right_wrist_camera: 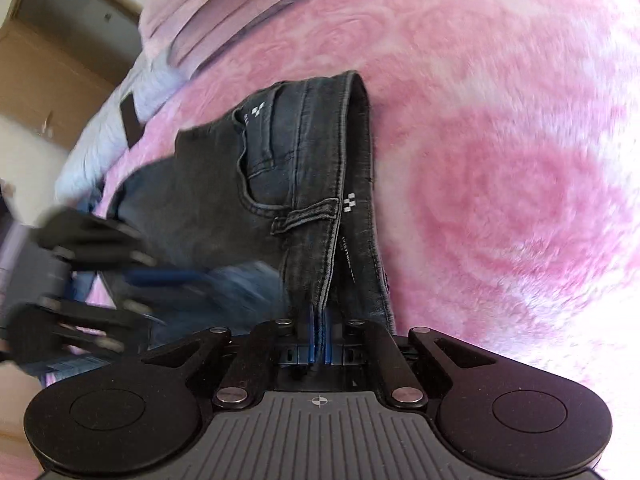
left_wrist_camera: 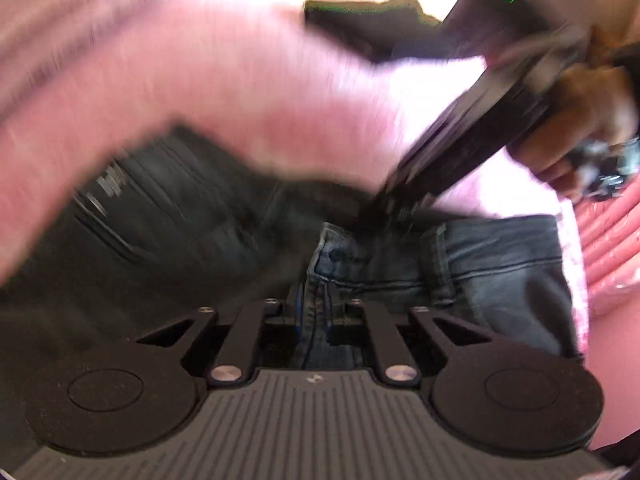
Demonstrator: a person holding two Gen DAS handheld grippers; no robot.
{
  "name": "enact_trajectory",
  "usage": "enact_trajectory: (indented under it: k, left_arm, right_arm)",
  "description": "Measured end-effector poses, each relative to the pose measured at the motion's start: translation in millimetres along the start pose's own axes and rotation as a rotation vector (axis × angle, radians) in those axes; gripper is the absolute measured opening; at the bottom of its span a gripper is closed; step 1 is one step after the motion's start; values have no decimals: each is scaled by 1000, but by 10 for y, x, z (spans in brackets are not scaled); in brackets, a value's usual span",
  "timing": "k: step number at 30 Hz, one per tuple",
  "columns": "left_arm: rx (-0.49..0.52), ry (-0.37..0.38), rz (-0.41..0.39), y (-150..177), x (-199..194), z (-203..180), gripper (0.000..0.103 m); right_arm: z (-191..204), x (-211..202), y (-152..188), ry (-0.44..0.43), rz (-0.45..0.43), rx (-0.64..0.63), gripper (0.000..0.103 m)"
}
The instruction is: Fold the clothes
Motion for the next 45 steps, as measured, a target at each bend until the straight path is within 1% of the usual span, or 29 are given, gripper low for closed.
enact_trajectory:
  k: [2,3,4,5,7,8,9,10,11,14,16,17,18,19,21,22,25,27,28,29,30,33,37,39,41,43,44,45]
  left_arm:
    - [-3,3,4,-15,31,3,10]
    - [-5,4,4,-24,24,3,10]
    - [-7,2,1,-22,0,-1,12]
    - [-10,-3,-9,-4,-51,0,15]
    - [-25,-12,-35,39,-170,17,17]
    - [-35,-19,-49,64,-236,31,17]
    - [-46,-30,-64,92,-309,50,18]
    - [-58,-41,-79,120,-382,68,18]
    - [-72,-52,-89,155,-454,96,18]
    - [-114,-90,-83,313,-654,180,18]
    - [-133,-110,-78,420,-762,216,18]
    - [-140,-114,-74,460,-793,220,18]
    - [-146,-118,-71,500,-824,223,18]
    - [-151,-120,-68,535,-846,222,18]
    - [-152,-117,-62,585,-853,201,18]
    - [-147,-113,-59,597,-829,181,18]
    - [-125,-109,-50,610,-752,119,18]
    - [-110,-110,-45,602,-698,82,18]
    - [-105,-109,-41,594,-674,70,18]
    - [-103,-108,-39,587,-663,65,18]
    - [-104,-107,-39,579,-668,67,18]
    - [-99,-110,-29,568,-639,74,18]
    - [-83,-122,-2,572,-535,87,21]
    - [-76,-128,12,574,-484,94,24]
    - [-67,-136,25,572,-435,95,24]
    - [-57,-148,29,558,-409,84,24]
    - [-56,-151,28,559,-404,82,24]
    - [-59,-151,27,562,-403,84,24]
  right_arm:
    - [-29,-21,8,16,-21,16,3]
    - [-40,-80,11,41,-37,21,3]
    - [-53,-156,8,65,-59,30,3]
    - [-63,-228,5,84,-80,40,3]
    - [-40,-341,3,79,-119,74,6]
    - [10,-362,18,59,-127,83,17]
    - [60,-349,38,42,-122,79,47]
    - [107,-304,57,41,-114,61,62]
    - [150,-240,78,52,-106,34,71]
    - [181,6,111,72,-69,-23,71]
    - [183,120,104,84,-70,-41,71]
    - [196,133,98,102,-70,-54,67]
    - [209,145,92,120,-70,-65,59]
    - [218,150,91,139,-68,-69,53]
    - [205,123,76,139,-69,-67,39]
    - [191,108,86,130,-67,-66,36]
    - [188,146,108,135,-57,-85,36]
    - [167,138,105,132,-56,-65,36]
    - [158,133,101,128,-53,-55,33]
    - [151,118,89,118,-41,-39,15]
    - [146,97,78,109,-31,-24,12]
    - [149,12,53,81,-34,-7,11]
    - [37,70,35,41,-23,20,12]
    - [4,60,35,1,-37,41,12]
    - [7,28,37,-35,-50,55,12]
    - [9,-4,38,-72,-63,68,15]
    - [10,-19,35,-90,-68,71,26]
    - [15,-16,36,-106,-66,71,39]
Point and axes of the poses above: each gripper's, at about its wrist camera, not at the fingertips, and x roughly the way its jaws point, z to its left, y to its underside, the point moved 5 cm from there along x, roughly the way its jaws point, and after that the axes turned 1 degree about -y, right-handed, at the moved point
